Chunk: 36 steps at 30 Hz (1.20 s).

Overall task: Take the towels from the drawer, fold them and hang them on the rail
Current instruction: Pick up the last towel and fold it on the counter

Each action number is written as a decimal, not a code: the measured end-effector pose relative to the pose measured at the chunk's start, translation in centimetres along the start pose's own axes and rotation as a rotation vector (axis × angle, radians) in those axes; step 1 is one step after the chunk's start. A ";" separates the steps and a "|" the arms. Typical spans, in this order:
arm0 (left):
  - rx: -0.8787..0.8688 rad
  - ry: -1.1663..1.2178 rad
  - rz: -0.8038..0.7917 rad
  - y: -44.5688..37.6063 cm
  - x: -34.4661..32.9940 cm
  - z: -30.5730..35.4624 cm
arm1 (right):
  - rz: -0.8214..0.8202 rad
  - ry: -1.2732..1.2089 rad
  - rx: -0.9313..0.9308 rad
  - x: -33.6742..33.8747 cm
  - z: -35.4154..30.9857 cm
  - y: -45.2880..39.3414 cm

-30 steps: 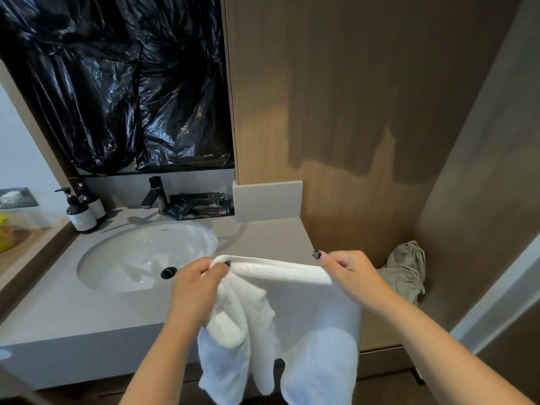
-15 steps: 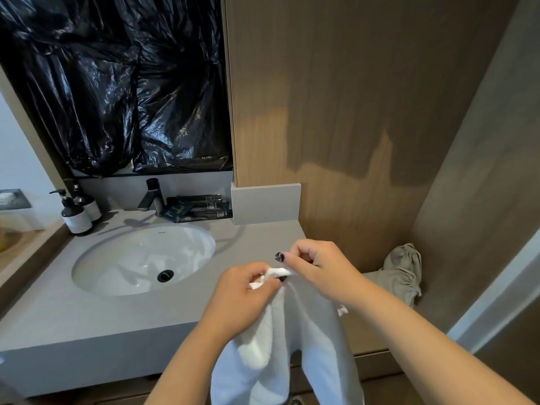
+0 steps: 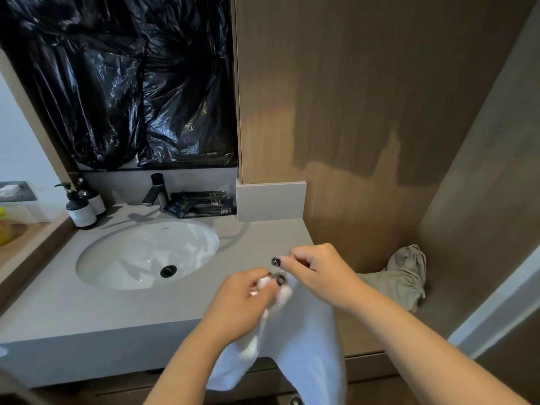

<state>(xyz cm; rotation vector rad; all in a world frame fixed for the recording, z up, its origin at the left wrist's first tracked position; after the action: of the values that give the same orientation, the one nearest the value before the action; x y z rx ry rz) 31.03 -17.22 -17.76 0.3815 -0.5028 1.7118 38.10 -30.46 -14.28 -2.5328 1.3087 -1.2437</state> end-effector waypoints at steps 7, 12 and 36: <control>0.218 0.142 0.414 -0.1 5.3 -3.9 | -0.065 -0.001 -0.159 1.0 4.8 1.5; 0.253 0.116 0.275 -0.5 3.7 -4.1 | -0.099 0.146 -0.115 1.5 4.7 1.3; 0.348 0.171 0.395 0.6 2.9 -5.6 | -0.139 0.082 -0.359 2.9 7.0 2.8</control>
<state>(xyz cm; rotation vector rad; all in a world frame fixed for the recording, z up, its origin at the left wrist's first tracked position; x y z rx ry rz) 29.97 -11.98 -21.10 0.3962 -0.1563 2.2029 41.77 -36.47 -18.26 -2.8881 1.5187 -1.2455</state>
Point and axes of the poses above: each hand's wrist, its own y-axis away from the middle knuckle, its own x-axis out of the back of the hand, z = x × y, the point moved 7 cm from there along -y, towards the middle knuckle, and after that the axes turned 4 degrees about x, right-handed, at the moved point
